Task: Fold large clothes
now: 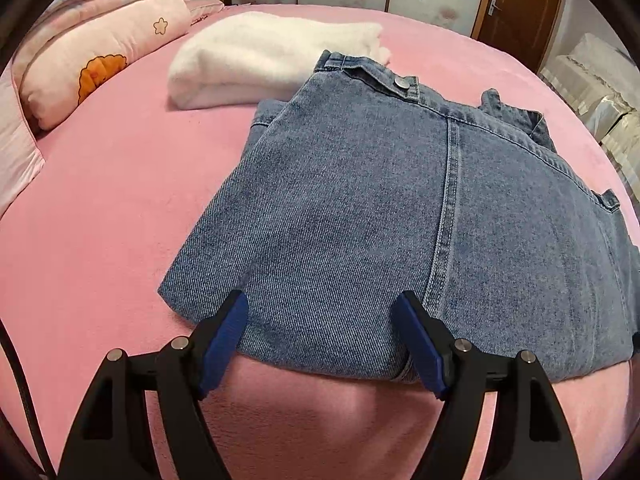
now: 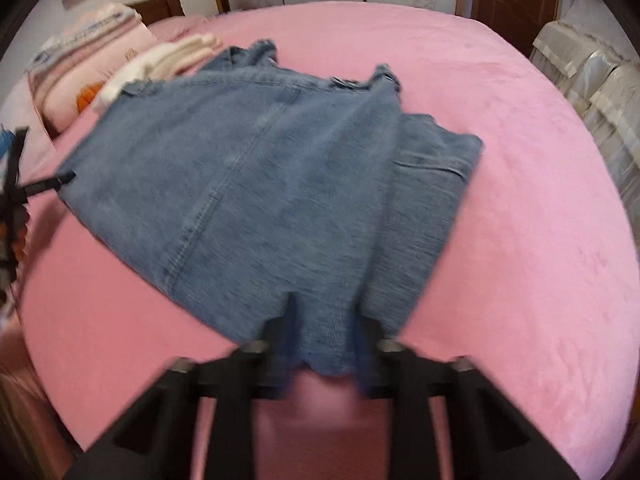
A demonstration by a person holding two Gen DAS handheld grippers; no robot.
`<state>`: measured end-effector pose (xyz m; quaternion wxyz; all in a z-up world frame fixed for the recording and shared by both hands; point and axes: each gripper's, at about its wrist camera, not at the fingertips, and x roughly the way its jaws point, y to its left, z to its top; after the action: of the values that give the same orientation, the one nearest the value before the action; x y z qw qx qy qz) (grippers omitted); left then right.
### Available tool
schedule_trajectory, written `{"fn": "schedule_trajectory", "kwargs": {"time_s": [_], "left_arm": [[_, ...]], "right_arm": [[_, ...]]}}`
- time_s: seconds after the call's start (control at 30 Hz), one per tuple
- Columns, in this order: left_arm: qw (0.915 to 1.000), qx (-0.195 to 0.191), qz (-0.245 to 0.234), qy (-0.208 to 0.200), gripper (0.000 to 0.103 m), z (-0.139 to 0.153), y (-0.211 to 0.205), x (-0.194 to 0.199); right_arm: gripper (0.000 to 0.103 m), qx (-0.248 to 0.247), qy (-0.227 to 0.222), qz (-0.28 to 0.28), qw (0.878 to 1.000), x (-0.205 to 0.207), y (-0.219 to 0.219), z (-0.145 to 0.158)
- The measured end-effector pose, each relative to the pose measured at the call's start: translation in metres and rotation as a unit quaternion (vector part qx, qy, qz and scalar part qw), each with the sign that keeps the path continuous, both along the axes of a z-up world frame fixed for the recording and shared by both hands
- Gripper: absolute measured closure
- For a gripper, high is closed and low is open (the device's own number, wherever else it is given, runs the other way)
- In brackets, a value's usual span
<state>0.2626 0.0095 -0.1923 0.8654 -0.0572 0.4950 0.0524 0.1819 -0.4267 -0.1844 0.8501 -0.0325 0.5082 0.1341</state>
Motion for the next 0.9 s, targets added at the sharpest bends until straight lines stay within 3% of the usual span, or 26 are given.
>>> {"fn": "schedule_trajectory", "kwargs": {"time_s": [0.2,0.4,0.5,0.63,0.77,0.9], "left_arm": [[0.9998,0.010,-0.016,0.008,0.028,-0.005,0.000,0.003],[0.9996,0.007,-0.023,0.013,0.028,-0.005,0.002,0.003],[0.9993,0.000,-0.032,0.019,0.028,-0.001,0.004,0.002],[0.9994,-0.011,-0.024,0.022,0.028,0.013,0.010,-0.008],[0.9997,-0.013,-0.007,0.021,0.028,0.029,0.022,-0.022],[0.9996,-0.024,0.005,0.014,0.028,0.048,0.033,-0.036]], "right_arm": [[0.093,0.024,0.008,-0.019,1.000,-0.016,-0.017,-0.007],[0.094,0.056,0.006,-0.094,0.994,-0.012,-0.024,-0.015],[0.090,0.045,0.005,-0.129,0.991,-0.016,-0.018,-0.004],[0.065,0.015,-0.016,-0.169,0.985,-0.022,-0.005,0.021],[0.064,-0.002,-0.050,-0.182,0.982,-0.032,0.017,0.048],[0.064,0.017,-0.076,-0.192,0.978,-0.038,0.041,0.073]]}}
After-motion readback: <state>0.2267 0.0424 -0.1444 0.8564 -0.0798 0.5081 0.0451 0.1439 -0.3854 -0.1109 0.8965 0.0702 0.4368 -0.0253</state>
